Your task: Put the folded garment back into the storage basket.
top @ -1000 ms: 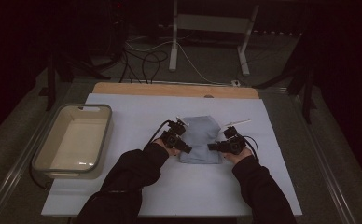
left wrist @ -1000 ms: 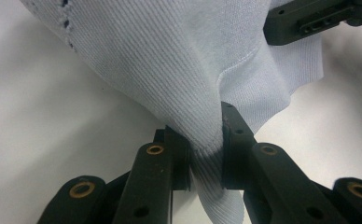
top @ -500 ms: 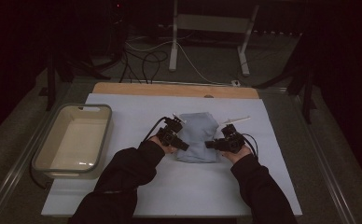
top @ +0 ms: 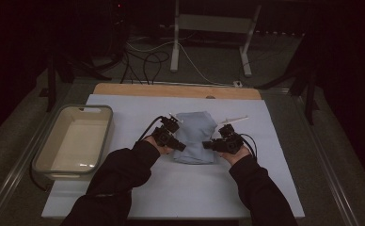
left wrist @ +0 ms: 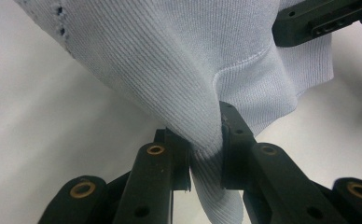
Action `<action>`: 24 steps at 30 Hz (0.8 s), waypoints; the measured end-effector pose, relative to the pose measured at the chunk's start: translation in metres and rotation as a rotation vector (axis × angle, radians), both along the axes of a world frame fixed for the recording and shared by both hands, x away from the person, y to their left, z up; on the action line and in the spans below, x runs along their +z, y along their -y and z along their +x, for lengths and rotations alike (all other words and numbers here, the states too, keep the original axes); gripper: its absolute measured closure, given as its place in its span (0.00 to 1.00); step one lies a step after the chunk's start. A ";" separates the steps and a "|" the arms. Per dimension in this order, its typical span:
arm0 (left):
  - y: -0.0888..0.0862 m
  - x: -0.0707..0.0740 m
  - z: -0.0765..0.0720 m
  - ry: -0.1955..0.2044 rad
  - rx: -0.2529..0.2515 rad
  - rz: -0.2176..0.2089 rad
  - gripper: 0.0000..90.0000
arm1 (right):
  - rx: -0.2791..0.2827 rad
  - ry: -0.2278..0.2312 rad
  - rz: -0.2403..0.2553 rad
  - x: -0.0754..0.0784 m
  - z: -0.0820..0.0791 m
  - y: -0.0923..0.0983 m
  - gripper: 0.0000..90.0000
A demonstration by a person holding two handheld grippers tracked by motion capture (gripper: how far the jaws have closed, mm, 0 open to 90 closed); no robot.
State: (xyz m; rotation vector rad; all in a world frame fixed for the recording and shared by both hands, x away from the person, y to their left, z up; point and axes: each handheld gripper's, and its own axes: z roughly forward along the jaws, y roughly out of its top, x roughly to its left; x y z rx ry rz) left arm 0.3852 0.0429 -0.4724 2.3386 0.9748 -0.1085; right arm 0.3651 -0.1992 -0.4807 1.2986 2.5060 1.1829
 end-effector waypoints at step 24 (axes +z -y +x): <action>-0.031 0.013 -0.010 0.020 0.015 0.020 0.87 | 0.041 0.022 -0.004 0.010 -0.002 -0.032 0.84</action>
